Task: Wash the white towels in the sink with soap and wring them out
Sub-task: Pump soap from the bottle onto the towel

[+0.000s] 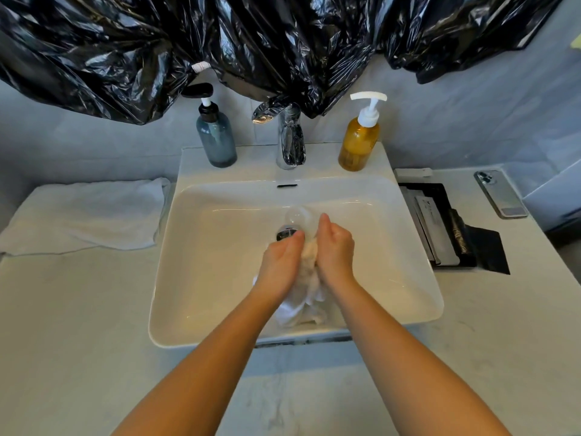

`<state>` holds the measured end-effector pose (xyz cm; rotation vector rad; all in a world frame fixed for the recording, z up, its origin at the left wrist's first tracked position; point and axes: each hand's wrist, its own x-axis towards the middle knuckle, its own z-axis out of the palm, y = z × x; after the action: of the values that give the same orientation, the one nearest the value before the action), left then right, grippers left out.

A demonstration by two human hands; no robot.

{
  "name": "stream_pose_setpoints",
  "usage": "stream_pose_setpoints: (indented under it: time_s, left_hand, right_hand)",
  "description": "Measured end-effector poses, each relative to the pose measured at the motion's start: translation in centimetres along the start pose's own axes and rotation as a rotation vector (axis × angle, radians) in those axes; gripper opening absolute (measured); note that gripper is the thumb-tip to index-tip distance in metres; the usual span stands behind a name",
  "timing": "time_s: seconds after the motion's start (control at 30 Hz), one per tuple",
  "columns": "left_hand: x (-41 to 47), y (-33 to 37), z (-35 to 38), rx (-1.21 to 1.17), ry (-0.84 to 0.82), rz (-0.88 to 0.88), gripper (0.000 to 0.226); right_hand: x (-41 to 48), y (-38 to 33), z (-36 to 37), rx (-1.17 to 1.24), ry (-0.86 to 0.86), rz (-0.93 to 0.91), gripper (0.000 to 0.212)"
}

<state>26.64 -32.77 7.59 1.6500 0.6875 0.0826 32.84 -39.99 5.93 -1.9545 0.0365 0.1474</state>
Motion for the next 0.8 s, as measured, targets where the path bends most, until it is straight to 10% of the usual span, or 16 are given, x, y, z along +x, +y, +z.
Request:
stream_pose_setpoints:
  time_s: [0.4,0.57,0.8]
  left_hand:
    - [1.7,5.3,-4.7,0.013,-0.177,0.227,0.024]
    - [3.7,4.6,-6.0,0.235,0.023,0.324,0.021]
    - [2.0,3.7,-0.5,-0.126,0.203,0.068,0.047]
  right_hand:
    - [0.3,-0.6,-3.8,-0.156,-0.472,-0.232,0.037]
    - [1.0,-2.3,-4.4,0.104,-0.29,-0.203,0.032]
    - [-3.7,-4.7,1.4,0.341,0.013,0.033,0.052]
